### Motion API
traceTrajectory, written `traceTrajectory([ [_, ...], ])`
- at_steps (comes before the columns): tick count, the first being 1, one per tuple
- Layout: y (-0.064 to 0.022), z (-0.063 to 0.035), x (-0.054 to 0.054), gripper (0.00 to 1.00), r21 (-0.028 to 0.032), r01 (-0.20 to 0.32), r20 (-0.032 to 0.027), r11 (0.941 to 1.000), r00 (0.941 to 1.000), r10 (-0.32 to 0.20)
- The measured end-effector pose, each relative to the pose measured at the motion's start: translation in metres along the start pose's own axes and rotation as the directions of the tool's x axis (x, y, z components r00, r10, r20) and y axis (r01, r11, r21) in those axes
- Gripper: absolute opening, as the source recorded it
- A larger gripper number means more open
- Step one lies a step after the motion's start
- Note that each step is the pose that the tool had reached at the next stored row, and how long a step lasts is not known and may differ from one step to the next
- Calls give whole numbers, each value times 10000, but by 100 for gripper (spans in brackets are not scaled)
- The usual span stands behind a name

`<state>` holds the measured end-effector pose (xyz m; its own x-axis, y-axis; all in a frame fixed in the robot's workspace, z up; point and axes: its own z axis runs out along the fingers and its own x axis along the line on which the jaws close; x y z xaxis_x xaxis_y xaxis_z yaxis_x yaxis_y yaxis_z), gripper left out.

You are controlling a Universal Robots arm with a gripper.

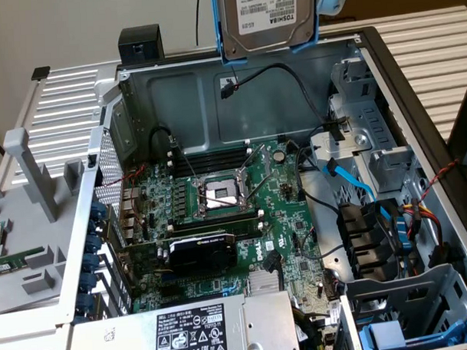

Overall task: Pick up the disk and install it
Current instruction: 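Pick up the disk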

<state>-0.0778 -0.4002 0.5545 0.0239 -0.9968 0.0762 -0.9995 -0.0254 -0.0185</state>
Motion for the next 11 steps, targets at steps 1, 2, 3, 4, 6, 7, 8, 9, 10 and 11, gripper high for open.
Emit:
traceTrajectory([
  [1, -15, 1, 9, 37, 0, -1, 1, 10000, 10000, 1],
  [2, -29, 1, 15, 37, 0, -1, 2, 10000, 10000, 1],
  [3, -45, 1, 21, 37, 0, -2, 2, 10000, 10000, 2],
  [4, -62, 2, 25, 37, 0, -2, 1, 10000, 10000, 2],
  [6, -99, 1, 33, 37, 0, -3, 1, 10000, 10000, 3],
  [7, -118, 1, 35, 37, -1, -3, 1, 10000, 10000, 3],
  [8, -140, -1, 36, 37, -1, -3, -1, 10000, 10000, 3],
  [9, -162, -1, 37, 37, -1, -4, 0, 10000, 10000, 4],
  [10, -183, 0, 37, 37, -1, -6, 2, 10000, 10000, 6],
  [11, -204, 0, 38, 37, 0, -9, 2, 10000, 10000, 9],
])
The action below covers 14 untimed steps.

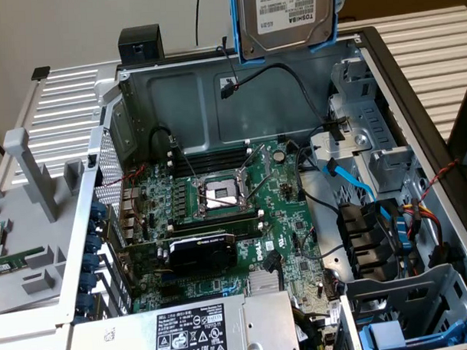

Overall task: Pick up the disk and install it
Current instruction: 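Pick up the disk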

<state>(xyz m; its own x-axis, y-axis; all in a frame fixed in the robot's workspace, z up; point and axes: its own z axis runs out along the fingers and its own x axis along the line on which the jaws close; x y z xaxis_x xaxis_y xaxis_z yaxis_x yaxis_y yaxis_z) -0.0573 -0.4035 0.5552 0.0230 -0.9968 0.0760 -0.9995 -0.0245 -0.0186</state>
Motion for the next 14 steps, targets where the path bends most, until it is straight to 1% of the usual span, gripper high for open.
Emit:
traceTrajectory([
  [8, -156, 2, 4, 37, 1, -23, -1, 10000, 10000, 23],
  [11, -205, 3, 5, 37, 4, -38, -1, 10000, 10000, 38],
  [14, -237, 4, 9, 37, 3, -61, -1, 10000, 10000, 61],
])
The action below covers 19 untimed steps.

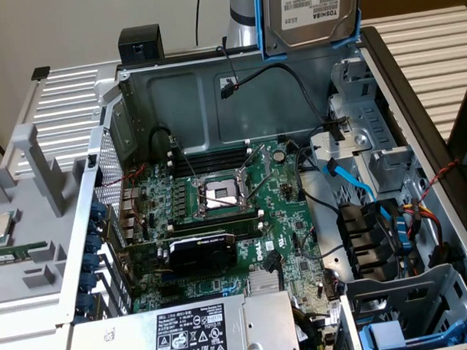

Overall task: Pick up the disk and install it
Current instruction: 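Pick up the disk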

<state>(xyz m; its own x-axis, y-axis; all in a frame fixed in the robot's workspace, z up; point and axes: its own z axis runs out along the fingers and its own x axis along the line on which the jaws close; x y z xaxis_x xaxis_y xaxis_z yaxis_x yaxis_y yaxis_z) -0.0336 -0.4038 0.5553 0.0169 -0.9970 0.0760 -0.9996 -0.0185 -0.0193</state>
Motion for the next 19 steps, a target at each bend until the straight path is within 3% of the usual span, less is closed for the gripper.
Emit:
traceTrajectory([
  [8, -51, 7, 74, 37, -4, -62, -2, 10000, 10000, 62],
  [19, -85, 23, 276, 37, -10, -135, -3, 9999, 9999, 135],
])
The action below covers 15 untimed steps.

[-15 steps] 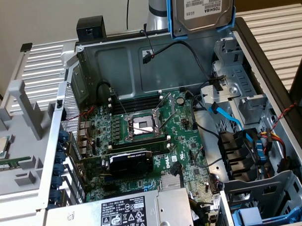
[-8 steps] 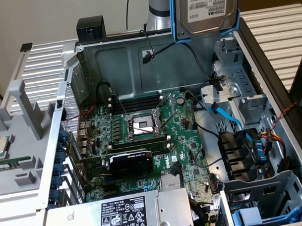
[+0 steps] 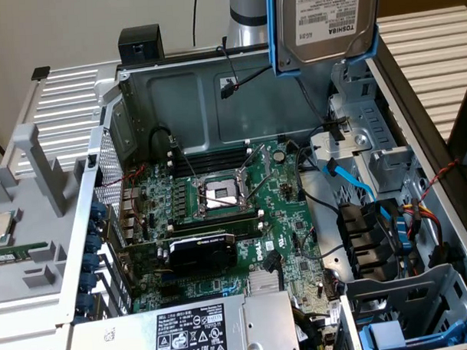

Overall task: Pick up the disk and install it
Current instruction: 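Pick up the disk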

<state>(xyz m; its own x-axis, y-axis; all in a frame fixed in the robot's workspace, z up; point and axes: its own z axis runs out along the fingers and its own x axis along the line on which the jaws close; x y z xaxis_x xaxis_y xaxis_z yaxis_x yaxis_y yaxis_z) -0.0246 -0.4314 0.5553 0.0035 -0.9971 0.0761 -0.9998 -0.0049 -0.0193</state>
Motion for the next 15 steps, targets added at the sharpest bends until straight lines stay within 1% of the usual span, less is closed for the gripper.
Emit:
traceTrajectory([
  [6, -49, 8, 88, 37, -1, -10, 0, 10000, 10000, 10],
  [15, -77, 16, 212, 37, -5, -61, 0, 10000, 10000, 61],
])
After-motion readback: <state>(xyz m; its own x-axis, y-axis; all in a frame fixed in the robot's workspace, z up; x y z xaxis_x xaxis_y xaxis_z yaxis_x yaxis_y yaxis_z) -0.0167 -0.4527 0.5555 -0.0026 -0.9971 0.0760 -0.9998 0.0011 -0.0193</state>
